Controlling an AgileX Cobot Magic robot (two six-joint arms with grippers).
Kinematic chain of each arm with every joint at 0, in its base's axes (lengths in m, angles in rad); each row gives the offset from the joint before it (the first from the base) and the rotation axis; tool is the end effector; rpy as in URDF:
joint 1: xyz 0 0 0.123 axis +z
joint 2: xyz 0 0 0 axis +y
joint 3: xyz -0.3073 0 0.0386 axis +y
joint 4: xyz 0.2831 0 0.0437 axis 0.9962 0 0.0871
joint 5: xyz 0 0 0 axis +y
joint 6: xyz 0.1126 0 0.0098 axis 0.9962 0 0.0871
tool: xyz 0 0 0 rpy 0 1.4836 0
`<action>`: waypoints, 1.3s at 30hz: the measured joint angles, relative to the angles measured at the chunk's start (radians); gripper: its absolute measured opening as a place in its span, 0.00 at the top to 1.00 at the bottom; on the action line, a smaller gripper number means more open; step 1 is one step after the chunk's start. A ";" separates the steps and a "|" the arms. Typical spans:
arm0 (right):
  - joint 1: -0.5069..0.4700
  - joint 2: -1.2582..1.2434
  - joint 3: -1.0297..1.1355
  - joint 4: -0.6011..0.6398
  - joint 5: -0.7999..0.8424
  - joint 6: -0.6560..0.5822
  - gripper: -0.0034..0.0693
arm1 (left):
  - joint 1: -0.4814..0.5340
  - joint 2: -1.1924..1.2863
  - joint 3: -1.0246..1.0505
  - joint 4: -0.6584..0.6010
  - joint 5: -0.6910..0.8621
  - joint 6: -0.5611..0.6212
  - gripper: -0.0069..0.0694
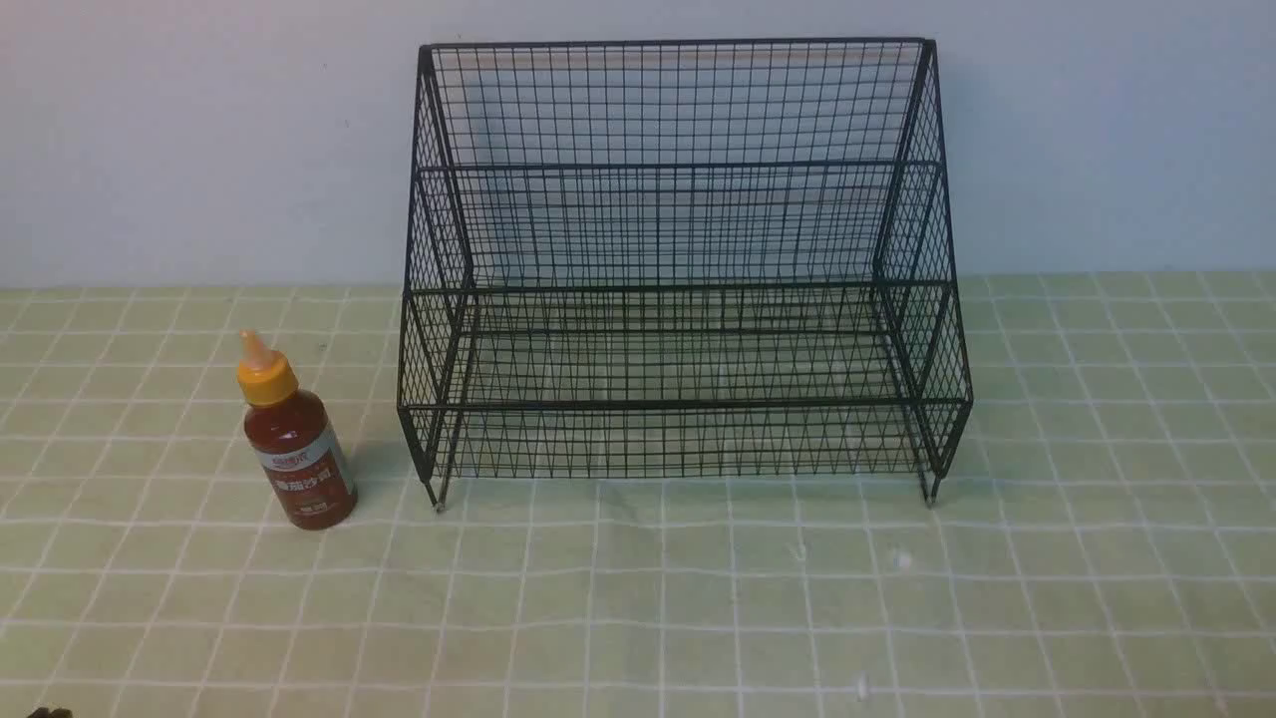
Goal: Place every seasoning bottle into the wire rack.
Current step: Use the left arm to grab the condiment bottle closest to it
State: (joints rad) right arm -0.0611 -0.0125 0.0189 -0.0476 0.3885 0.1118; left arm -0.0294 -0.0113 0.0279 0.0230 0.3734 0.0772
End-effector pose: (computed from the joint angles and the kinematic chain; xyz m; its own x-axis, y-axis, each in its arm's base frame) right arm 0.0830 -0.0071 0.1654 -0.2959 0.0859 -0.9513 0.0985 0.9934 0.0591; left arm 0.0839 -0.0015 0.1634 -0.2944 0.1072 -0.9496 0.0506 0.9940 0.0965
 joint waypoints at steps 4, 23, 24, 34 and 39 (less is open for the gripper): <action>0.000 0.000 0.000 0.000 0.000 0.000 0.97 | 0.000 0.000 0.000 0.000 0.000 0.000 0.92; 0.000 0.000 0.000 0.000 0.000 0.000 0.97 | 0.000 0.000 0.000 0.000 0.000 0.000 0.92; 0.000 0.000 0.000 0.000 0.000 0.000 0.97 | 0.000 0.000 0.000 0.000 0.000 0.000 0.92; 0.000 0.000 0.000 0.000 0.000 0.000 0.97 | 0.000 0.000 0.001 0.041 -0.017 -0.006 0.92; 0.000 0.000 0.000 0.000 0.000 0.000 0.97 | 0.000 0.000 0.002 -0.089 -0.153 -0.137 0.92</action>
State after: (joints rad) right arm -0.0611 -0.0125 0.0189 -0.0476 0.3885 0.1118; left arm -0.0294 -0.0113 0.0296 -0.0655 0.2205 -0.0594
